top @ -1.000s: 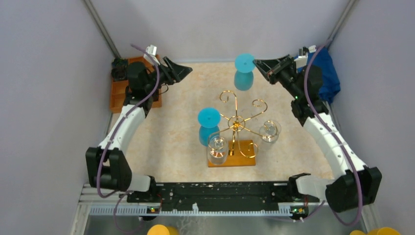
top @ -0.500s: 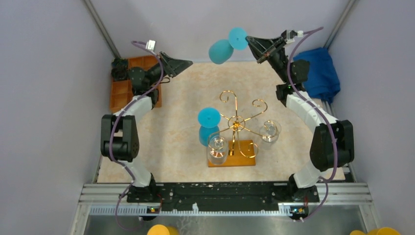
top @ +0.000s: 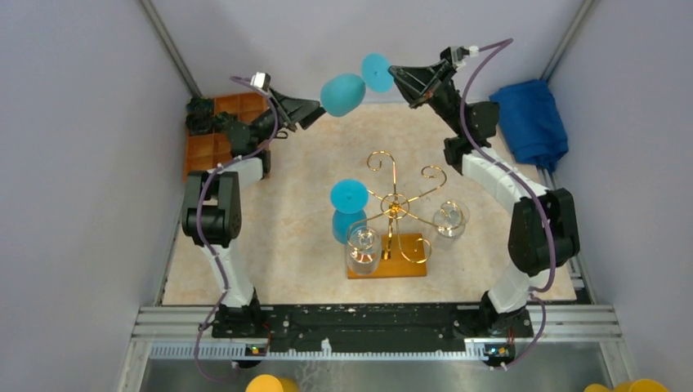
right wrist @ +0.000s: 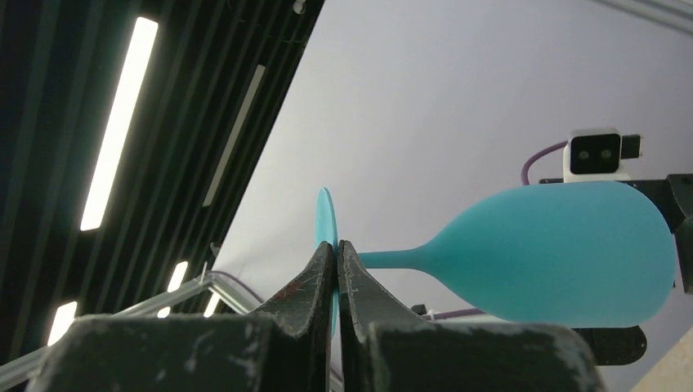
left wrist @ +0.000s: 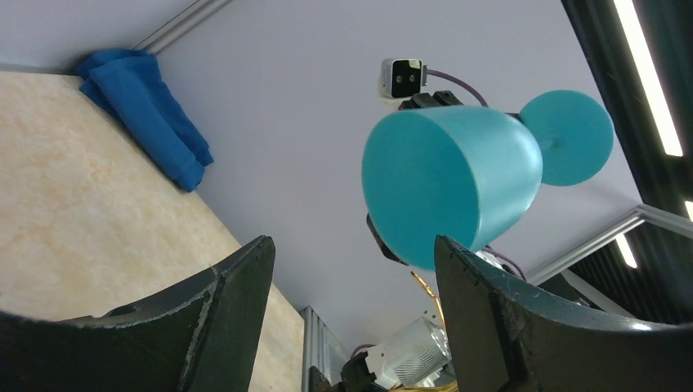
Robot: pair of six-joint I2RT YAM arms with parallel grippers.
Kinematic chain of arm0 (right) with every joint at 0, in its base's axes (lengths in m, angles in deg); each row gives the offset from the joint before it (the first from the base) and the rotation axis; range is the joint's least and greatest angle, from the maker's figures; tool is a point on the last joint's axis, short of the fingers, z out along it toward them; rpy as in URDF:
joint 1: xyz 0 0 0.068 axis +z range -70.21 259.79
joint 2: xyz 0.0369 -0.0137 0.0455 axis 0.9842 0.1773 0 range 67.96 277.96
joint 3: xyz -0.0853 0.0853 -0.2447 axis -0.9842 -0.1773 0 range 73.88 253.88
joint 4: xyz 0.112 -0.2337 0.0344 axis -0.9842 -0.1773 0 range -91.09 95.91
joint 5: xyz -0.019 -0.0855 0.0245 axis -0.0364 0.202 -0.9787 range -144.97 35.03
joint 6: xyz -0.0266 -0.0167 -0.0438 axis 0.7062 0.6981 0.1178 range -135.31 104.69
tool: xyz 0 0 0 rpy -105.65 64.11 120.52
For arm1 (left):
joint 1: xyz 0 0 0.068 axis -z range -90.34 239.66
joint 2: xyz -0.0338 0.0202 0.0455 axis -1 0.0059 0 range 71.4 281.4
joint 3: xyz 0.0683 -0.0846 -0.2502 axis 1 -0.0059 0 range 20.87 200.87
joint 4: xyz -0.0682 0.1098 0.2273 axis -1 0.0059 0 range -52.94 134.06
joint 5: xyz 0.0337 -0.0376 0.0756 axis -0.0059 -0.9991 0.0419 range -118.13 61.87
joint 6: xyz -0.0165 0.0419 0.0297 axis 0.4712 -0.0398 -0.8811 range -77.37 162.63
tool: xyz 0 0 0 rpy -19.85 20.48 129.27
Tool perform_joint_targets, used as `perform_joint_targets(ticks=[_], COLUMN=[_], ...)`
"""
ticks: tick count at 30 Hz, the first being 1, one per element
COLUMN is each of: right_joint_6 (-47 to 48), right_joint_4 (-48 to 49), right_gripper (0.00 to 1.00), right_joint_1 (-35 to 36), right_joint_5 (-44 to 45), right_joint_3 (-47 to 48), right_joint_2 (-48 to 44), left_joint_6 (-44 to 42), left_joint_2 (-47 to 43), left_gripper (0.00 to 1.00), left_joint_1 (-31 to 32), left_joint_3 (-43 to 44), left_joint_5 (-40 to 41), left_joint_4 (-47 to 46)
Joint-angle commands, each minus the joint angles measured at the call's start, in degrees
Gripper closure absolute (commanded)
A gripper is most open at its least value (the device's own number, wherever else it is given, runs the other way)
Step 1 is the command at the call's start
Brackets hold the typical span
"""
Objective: Take the wine glass off the wine glass rack
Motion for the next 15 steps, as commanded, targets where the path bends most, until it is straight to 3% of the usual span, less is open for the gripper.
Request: perform_joint_targets(ticks=[1,15], right_joint_6=[-0.29,-1.26], right_joint_4=[4.15,6.70], right_gripper=[1.00,1.00], right_joint_1=[1.14,1.54], right_joint_5=[-0.73,0.76], right_joint_3=[2.80,4.49], right_joint_2=[1.22,3.02], left_joint_6=[4.98,3.94], left_joint_2=[-1.07,-7.96], left_gripper=[0.22,0.22], left_joint_1=[-0.08,1.60], left_joint_3=[2.90,-0.89], left_joint_5=[1.50,1.08], left_joint_4=[-18.97,-18.24])
